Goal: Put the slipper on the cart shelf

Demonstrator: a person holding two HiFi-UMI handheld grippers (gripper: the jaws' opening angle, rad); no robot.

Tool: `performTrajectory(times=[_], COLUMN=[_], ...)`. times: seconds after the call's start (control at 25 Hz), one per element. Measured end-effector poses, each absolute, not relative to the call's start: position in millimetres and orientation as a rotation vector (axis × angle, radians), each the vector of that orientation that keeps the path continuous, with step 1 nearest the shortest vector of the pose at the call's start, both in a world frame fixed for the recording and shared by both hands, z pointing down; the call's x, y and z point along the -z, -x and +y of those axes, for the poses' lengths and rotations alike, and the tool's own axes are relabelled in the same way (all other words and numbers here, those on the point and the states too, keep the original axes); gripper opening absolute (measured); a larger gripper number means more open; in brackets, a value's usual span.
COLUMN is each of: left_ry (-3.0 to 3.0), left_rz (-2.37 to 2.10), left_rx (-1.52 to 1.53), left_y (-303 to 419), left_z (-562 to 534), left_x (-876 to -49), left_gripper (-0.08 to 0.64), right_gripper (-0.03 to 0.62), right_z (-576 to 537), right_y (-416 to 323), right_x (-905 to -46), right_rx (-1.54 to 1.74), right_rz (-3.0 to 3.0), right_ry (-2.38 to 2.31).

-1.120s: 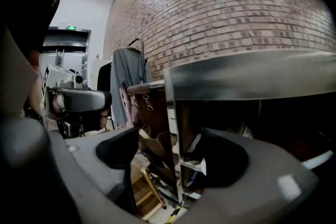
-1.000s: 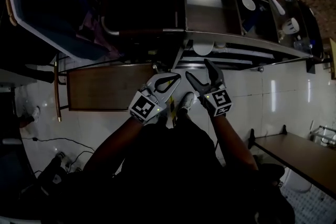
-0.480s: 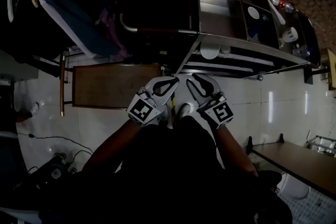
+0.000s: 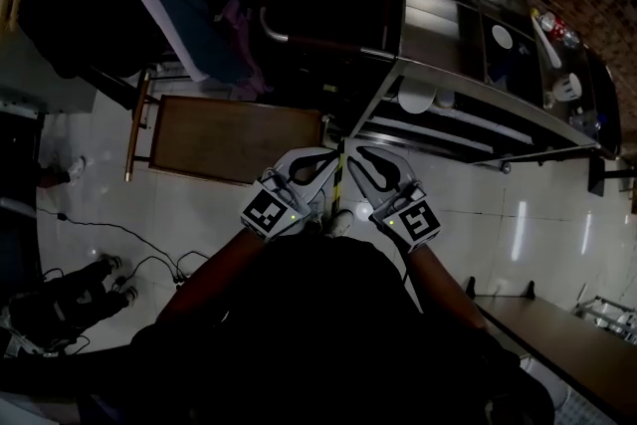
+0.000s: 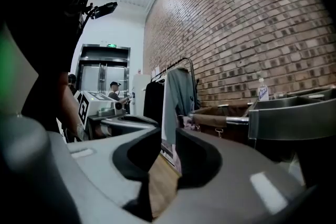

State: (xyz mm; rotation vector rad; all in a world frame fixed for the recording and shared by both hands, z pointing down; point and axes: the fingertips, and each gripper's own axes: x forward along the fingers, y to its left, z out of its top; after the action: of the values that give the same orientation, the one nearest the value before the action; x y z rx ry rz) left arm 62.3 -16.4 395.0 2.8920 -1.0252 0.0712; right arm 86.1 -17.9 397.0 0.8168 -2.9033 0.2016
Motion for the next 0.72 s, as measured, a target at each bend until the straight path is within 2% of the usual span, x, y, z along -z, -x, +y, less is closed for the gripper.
performTrajectory(times=[0.2,0.32,0.72], left_ry=[-2.850,-2.845,-2.864], left_rz=[-1.113,-1.135,-1.105], left_rx=[-0.092,-0.097,-0.098], left_y=[-52,-44,18], left_z=[6,21,50], left_x=[-392,-388,-382], left_gripper=[0.000,0.000,0.000], right_gripper=[0.083,0.002,0.002], right_z=[4,18,46], right_y=[-74,-64,1], right_x=[-391,-386,-378], right_rx=[-0.198,-0.212,-0.193], right_rz=[-2.957,-2.988,-2.986], right_ry=[-0.687,-0.640,-0.666])
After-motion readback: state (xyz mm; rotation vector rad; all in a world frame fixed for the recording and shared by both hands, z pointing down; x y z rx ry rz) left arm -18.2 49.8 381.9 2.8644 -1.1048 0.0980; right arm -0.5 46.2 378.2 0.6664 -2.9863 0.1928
